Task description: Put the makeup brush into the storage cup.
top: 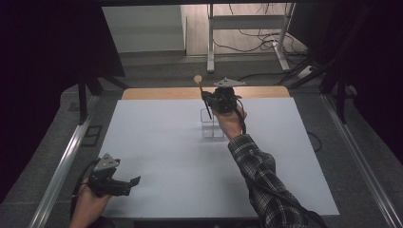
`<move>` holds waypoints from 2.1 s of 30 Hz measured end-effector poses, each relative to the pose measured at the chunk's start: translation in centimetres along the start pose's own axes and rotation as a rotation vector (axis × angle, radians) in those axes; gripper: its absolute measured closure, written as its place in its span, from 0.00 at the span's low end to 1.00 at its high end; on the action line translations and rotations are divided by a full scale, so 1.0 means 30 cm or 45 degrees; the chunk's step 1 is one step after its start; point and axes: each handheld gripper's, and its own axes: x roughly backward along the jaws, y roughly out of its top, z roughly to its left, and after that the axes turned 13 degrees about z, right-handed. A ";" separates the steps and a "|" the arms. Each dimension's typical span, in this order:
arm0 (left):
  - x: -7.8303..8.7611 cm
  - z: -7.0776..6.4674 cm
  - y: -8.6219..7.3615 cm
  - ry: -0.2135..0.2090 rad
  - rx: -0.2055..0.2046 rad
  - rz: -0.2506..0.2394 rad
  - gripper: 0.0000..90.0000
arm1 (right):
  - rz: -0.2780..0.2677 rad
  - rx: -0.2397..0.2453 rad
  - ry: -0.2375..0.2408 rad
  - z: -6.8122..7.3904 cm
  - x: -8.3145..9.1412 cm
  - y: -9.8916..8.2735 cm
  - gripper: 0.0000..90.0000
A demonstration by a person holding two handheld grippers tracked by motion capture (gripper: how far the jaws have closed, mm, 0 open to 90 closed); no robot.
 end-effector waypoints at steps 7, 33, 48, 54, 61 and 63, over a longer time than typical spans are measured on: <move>0.000 0.000 0.000 -0.002 -0.002 0.002 0.00 | 0.015 -0.003 -0.004 -0.001 -0.015 -0.016 0.93; -0.003 -0.003 0.001 -0.003 -0.010 0.008 0.00 | 0.060 -0.016 -0.001 -0.002 -0.061 -0.084 0.93; -0.004 -0.004 0.001 -0.002 -0.014 0.007 0.00 | 0.092 -0.014 -0.003 0.005 -0.086 -0.121 0.93; -0.005 -0.005 0.001 -0.002 -0.017 0.010 0.00 | 0.102 -0.011 -0.018 0.008 -0.092 -0.135 0.92; -0.006 -0.007 0.002 -0.002 -0.019 0.012 0.00 | 0.109 -0.016 -0.010 0.010 -0.087 -0.123 0.54; -0.006 -0.007 0.002 -0.002 -0.019 0.011 0.00 | 0.117 -0.010 -0.010 0.009 -0.086 -0.118 0.44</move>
